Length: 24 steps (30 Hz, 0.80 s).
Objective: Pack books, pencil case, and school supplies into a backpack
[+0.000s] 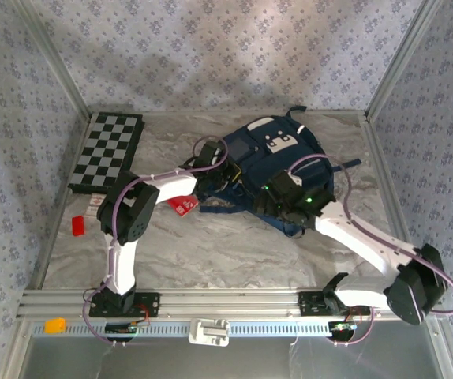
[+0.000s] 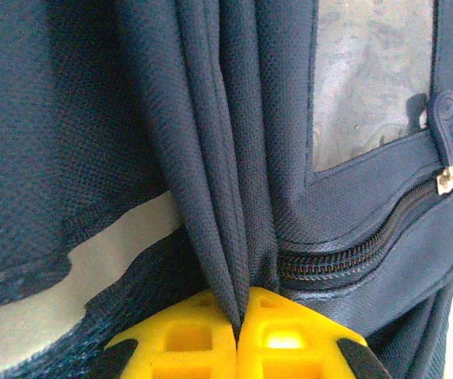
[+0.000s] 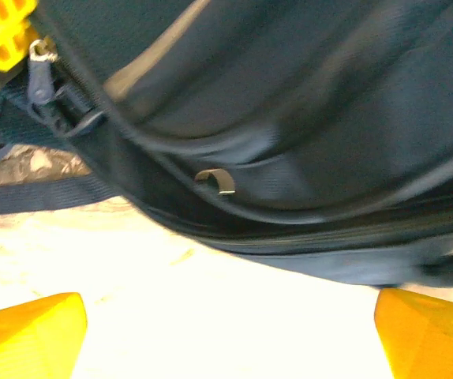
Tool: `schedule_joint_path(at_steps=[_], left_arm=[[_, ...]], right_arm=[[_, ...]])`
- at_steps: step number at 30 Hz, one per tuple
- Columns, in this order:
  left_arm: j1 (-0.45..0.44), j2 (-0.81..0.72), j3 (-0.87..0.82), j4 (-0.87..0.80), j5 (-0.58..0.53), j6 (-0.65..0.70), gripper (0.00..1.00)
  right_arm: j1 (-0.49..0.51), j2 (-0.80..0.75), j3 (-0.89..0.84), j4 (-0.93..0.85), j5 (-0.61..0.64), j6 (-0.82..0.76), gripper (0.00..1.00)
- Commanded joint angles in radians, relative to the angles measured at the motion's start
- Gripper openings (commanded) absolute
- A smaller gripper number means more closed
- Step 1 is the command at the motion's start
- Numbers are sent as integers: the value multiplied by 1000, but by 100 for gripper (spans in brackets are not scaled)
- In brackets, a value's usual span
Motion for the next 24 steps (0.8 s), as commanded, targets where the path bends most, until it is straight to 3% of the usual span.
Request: schedule_joint_path(at_steps=[1,4,8,10,13,16,19,24], left_arm=[[-63,-75,-6,-4,32,-40,0],[-107,-106,-63,36,18,-101,0],[-170,-119,-59,22,8,-138,0],[-176,-122,-65,30,7,-135,5],[-164,-156,-91,56,7,-108,17],[-147,-217,-120,20,9,-36,29],[-117,-274,-176,-21,-36,4,32],[-61,-266,-209,-55,-23,18,35]], right_arm=[[2,68,46,74,-65,-12,93],[-20,82,38,73,-60,-41,86],[-128,43,4,59,-53,-92,67],[-170,0,-27,85,-41,-129,60],[-188,-36,-46,79,-48,-176,58],[-135,-39,-24,6,1,-153,57],[-38,-25,6,-52,91,-72,59],[95,104,84,-73,157,55,63]])
